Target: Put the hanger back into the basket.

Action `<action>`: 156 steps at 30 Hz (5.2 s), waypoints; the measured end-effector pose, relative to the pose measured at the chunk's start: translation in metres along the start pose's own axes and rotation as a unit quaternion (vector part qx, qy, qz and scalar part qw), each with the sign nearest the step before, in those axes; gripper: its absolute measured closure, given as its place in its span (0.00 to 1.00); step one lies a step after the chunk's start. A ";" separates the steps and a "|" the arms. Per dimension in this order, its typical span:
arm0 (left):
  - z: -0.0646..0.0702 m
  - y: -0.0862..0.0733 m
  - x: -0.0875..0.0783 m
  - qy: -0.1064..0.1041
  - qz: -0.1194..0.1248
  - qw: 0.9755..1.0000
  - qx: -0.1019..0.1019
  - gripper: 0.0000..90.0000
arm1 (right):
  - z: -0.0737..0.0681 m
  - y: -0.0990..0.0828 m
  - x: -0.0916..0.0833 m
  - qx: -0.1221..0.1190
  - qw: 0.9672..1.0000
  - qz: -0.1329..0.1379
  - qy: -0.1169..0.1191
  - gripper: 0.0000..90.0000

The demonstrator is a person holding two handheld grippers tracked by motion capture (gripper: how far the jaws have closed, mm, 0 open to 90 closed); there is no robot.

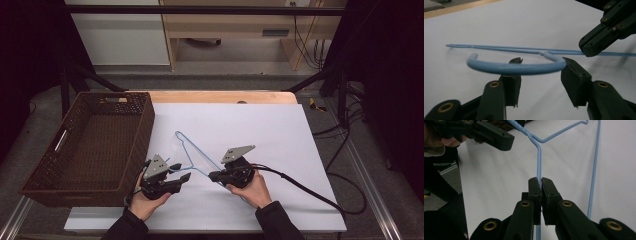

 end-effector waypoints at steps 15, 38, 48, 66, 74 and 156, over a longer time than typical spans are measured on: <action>0.004 0.004 0.004 -0.005 0.017 1.000 0.000 0.84 | -0.001 -0.002 0.002 0.001 1.000 -0.005 -0.001 0.97; 0.011 0.005 0.005 0.005 0.020 1.000 0.015 0.94 | -0.001 0.001 -0.003 -0.020 0.999 -0.001 -0.047 0.76; 0.013 0.005 0.005 0.008 0.019 1.000 0.017 0.94 | -0.009 0.006 0.003 -0.023 0.996 -0.030 -0.075 0.53; 0.016 0.005 0.006 0.005 0.017 1.000 0.020 0.93 | -0.015 0.000 0.027 -0.026 0.994 -0.057 -0.085 0.96; 0.020 0.005 0.002 -0.012 0.021 0.999 0.034 0.73 | -0.012 0.001 0.022 -0.022 0.993 -0.057 -0.105 0.97; 0.030 0.012 0.010 0.091 -0.056 0.931 0.348 0.89 | -0.016 0.004 -0.052 -0.008 0.998 -0.005 0.059 0.97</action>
Point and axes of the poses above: each handheld gripper's, and its own axes: x roughly forward along the jaws, y roughly out of its top, z roughly to its right, the point moved 7 cm from there along x, roughly forward along the jaws, and after that the axes turned 11 degrees about -x, right-handed, at the moved point
